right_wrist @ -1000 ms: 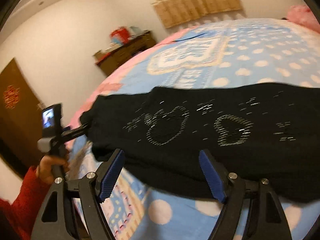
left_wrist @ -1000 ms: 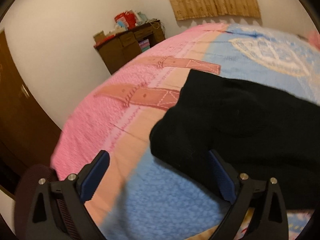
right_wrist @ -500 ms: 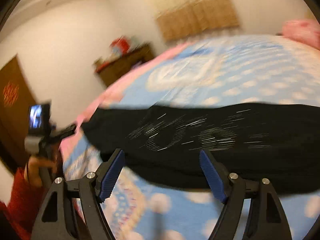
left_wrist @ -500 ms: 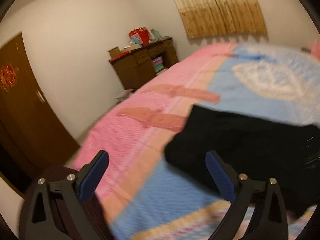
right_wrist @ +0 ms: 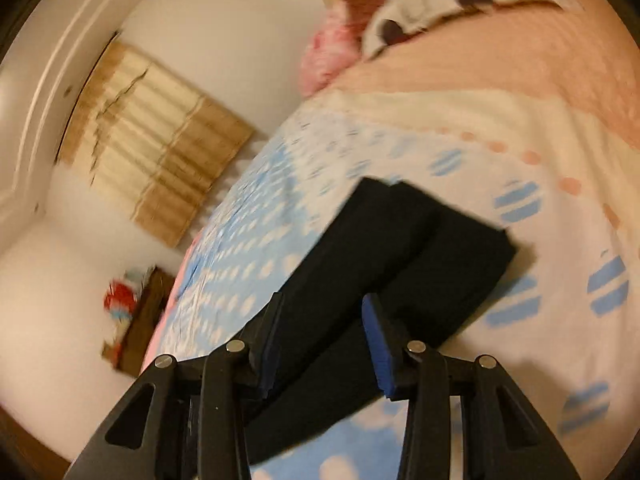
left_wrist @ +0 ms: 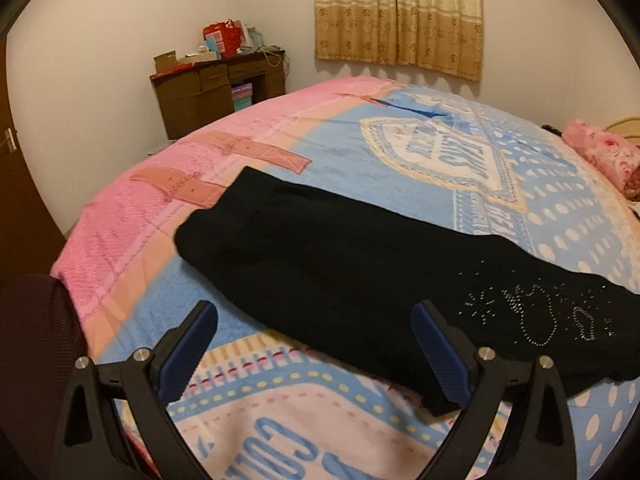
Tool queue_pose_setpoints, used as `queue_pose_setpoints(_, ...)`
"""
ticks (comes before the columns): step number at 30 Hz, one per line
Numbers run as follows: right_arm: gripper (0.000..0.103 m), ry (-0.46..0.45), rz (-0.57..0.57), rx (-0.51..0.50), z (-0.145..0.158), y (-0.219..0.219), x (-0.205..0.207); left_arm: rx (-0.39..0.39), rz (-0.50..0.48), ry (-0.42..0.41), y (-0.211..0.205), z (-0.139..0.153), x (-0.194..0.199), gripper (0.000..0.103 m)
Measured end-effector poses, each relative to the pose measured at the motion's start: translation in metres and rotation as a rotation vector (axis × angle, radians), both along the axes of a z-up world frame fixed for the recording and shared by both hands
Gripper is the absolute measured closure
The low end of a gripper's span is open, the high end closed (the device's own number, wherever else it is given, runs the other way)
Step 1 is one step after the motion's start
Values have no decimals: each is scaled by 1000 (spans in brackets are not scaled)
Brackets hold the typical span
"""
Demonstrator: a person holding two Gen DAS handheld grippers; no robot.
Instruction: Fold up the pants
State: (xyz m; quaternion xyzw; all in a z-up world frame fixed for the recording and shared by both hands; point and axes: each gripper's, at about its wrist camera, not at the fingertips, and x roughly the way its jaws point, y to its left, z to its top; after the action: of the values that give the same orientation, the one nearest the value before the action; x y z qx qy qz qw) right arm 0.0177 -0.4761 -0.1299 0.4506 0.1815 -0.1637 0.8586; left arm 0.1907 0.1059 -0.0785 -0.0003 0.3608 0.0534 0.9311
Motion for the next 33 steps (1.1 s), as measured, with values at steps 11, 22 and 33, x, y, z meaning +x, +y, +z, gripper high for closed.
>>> queue_pose_setpoints(11,63,73,-107,-92,-4,-28,26,-25,70,57,9,-3,1,3)
queue_pose_setpoints(22,96,19,-43,-200,37,-8,-4,-21,62,46,6,1,-3,3)
queue_pose_setpoints(33,97,130,-89,-183,-10,-27,-29,-12,13,42,4,7,-11,3)
